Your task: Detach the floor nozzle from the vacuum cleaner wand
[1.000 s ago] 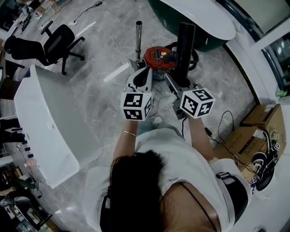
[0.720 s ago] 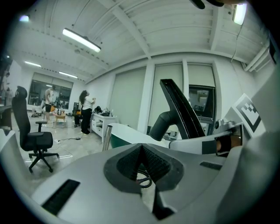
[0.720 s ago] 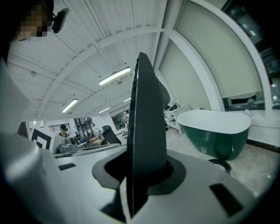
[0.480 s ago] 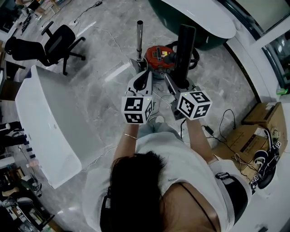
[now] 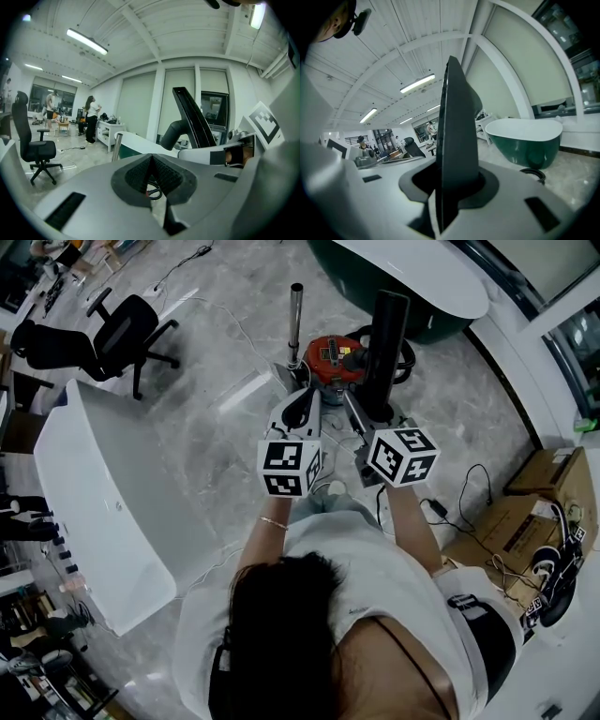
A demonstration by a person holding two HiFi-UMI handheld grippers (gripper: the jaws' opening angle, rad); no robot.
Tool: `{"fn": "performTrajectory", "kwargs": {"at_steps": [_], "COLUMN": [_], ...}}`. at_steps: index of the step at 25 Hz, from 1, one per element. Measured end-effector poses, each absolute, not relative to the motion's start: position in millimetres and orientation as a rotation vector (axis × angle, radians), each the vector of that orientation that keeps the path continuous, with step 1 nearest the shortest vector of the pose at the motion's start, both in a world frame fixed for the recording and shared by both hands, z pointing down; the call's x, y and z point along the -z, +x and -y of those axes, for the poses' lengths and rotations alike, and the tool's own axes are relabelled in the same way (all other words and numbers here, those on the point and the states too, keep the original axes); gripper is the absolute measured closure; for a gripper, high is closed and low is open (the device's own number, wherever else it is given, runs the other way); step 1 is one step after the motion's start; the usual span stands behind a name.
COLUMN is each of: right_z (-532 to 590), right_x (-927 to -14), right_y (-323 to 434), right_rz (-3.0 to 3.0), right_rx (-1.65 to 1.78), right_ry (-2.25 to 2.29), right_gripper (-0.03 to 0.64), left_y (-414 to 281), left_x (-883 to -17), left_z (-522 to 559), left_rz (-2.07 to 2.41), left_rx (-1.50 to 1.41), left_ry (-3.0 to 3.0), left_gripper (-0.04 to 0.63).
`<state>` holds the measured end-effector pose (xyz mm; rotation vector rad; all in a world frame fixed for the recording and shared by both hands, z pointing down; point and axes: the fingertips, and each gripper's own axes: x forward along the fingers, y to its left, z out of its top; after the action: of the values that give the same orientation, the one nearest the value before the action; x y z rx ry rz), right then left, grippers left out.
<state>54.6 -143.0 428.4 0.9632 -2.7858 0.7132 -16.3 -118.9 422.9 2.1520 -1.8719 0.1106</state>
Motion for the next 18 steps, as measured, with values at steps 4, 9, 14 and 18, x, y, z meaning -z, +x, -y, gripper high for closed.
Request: {"fn": "performTrajectory", "kwargs": {"at_steps": [4,9,14,18], "right_z": [140.7,141.6,141.7,141.7], "right_x": [-426.9,-427.1,-430.0,-432.5], "right_y": [45.4,33.8,27.0,20.6], "right_rz": [2.785,2.781,2.769,2.755], "right_rx": [-0.707,-0.693,-0.68,-0.676], "right_ry": [0.973,0.972,0.967,0.966], "right_gripper": [0.502,0.502,0.503,0.502], "left_y": [-22.0,-32.7,-36.9,-43.7], "left_x": [-420.0,-418.7,-418.0,-420.4], "left_z": [118.4,121.8,121.8,122.2], "left_rz": [1.866,1.872,1.877,1.871], "left_rx": [-0.112,-0.103,-0.114,-0.101], "left_ry": [2.166,2.164,2.175,2.16], "left_gripper": [0.592,0.592,0.592,0.592]}}
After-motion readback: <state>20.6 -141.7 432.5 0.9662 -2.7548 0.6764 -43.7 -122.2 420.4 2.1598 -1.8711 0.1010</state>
